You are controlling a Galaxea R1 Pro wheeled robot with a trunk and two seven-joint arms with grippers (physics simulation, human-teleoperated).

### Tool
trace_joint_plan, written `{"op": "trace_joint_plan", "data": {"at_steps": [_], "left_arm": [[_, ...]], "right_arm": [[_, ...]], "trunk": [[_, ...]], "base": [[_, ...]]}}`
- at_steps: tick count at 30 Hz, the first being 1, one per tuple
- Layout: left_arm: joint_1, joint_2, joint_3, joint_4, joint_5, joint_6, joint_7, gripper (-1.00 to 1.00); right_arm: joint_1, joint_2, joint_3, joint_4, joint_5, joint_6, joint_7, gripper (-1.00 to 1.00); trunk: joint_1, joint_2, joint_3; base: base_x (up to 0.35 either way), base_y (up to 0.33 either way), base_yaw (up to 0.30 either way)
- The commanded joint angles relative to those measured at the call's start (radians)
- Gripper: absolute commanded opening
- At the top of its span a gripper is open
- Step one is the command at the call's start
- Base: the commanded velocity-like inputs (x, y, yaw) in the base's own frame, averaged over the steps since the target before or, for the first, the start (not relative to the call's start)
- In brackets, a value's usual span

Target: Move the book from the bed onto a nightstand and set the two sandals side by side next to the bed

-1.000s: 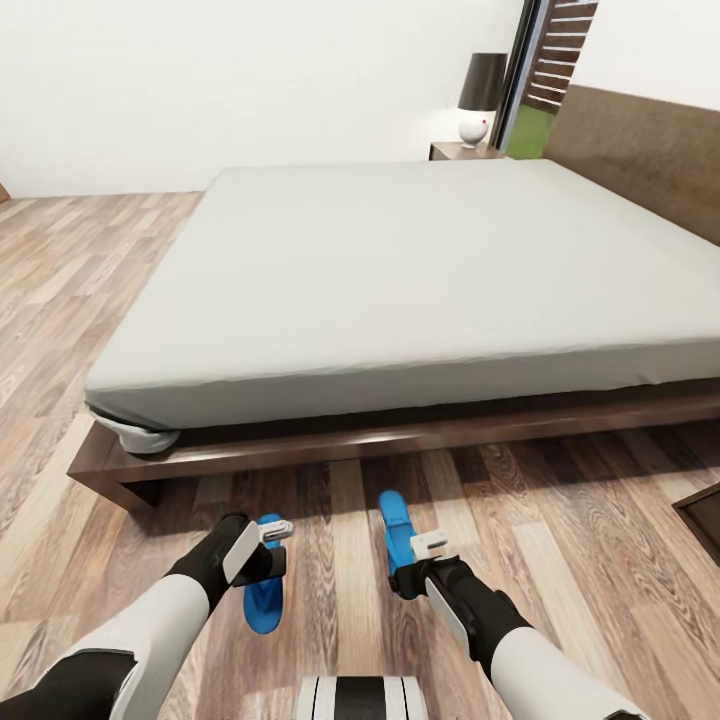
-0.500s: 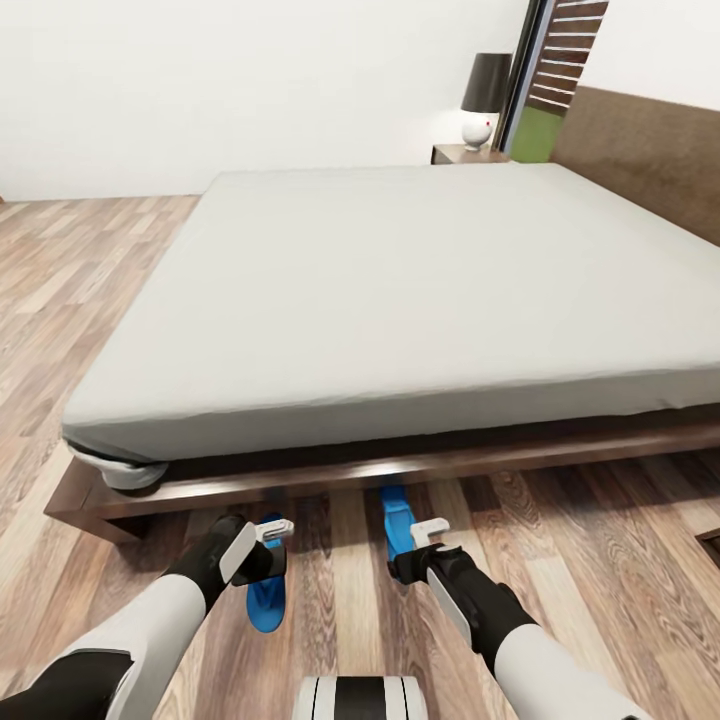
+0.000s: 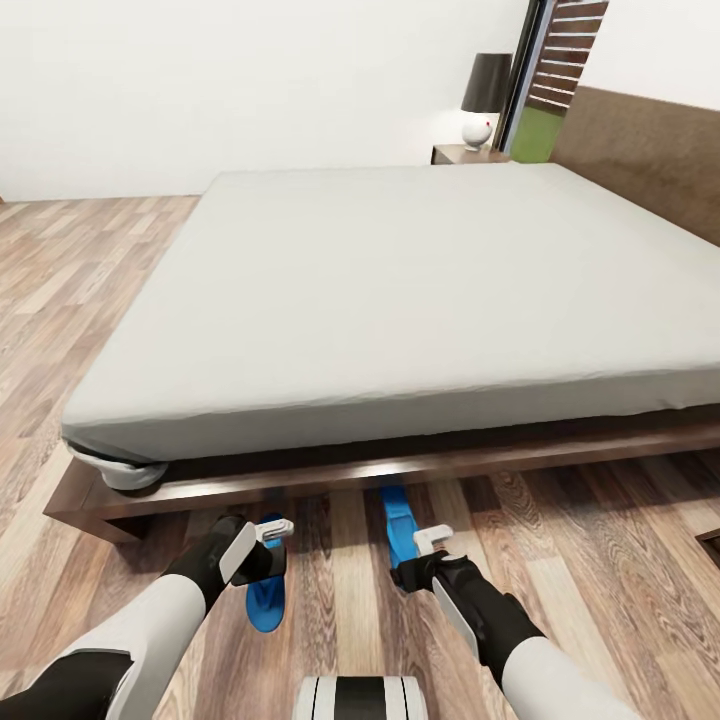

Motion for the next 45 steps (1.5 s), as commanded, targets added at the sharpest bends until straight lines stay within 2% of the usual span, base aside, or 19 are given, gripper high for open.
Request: {"op": "trace_joint_plan", "data": {"at_steps": [1, 5, 9, 23, 27, 32, 36, 39, 43, 45], "left_arm": [[0.0, 0.0, -0.003, -0.002, 0.01, 0.004, 0.008, -1.0], [0.0, -0.003, -0.003, -0.002, 0.01, 0.004, 0.008, -1.0], [0.0, -0.003, -0.003, -0.002, 0.01, 0.004, 0.007, -1.0], [0.0, -0.002, -0.003, -0.002, 0.01, 0.002, 0.004, -1.0], [0.0, -0.002, -0.004, -0.001, 0.002, -0.08, 0.004, -1.0], [0.0, -0.001, -0.006, 0.005, -0.037, -0.172, -0.008, -1.0], [0.0, 0.0, -0.008, 0.01, -0.046, -0.211, -0.062, -1.0], [0.0, 0.0, -0.009, 0.019, -0.048, -0.274, -0.09, -1.0], [0.0, 0.001, -0.009, 0.025, -0.049, -0.295, -0.113, -1.0], [0.0, 0.001, -0.008, 0.025, -0.068, -0.298, -0.12, -1.0]], "right_arm": [[0.008, -0.002, 0.003, -0.003, -0.011, 0.004, -0.002, -1.0], [0.035, -0.005, 0.002, -0.019, -0.01, -0.004, -0.002, -1.0], [0.073, -0.006, 0.001, -0.076, -0.008, -0.006, -0.002, -1.0], [0.087, -0.005, 0.002, -0.089, -0.01, 0.002, -0.002, -1.0], [0.087, -0.004, 0.003, -0.09, -0.008, 0.001, -0.002, -1.0], [0.087, -0.004, 0.002, -0.091, -0.008, 0.001, -0.002, -1.0], [0.087, -0.004, 0.002, -0.091, -0.008, 0.001, -0.003, -1.0], [0.087, -0.004, 0.001, -0.092, -0.008, -0.009, -0.003, -1.0], [0.087, -0.006, 0.0, -0.122, -0.008, -0.014, -0.003, -1.0], [0.088, -0.009, 0.001, -0.139, -0.008, -0.015, -0.003, -1.0]], "trunk": [[0.0, 0.0, -0.001], [0.0, 0.0, -0.001], [0.0, 0.0, -0.001], [0.006, -0.004, -0.055], [0.008, -0.004, -0.07], [0.01, -0.006, -0.09], [0.012, -0.007, -0.105], [0.013, -0.007, -0.117], [0.015, -0.008, -0.132], [0.016, -0.009, -0.14]], "base": [[0.0, 0.0, 0.0], [0.0, 0.0, 0.0], [0.0, 0.0, 0.0], [0.0, 0.0, 0.0], [0.0, 0.0, 0.0], [0.0, 0.0, 0.0], [0.0, 0.0, 0.0], [0.0, 0.0, 0.0], [0.0, 0.0, 0.0], [0.0, 0.0, 0.0]]}}
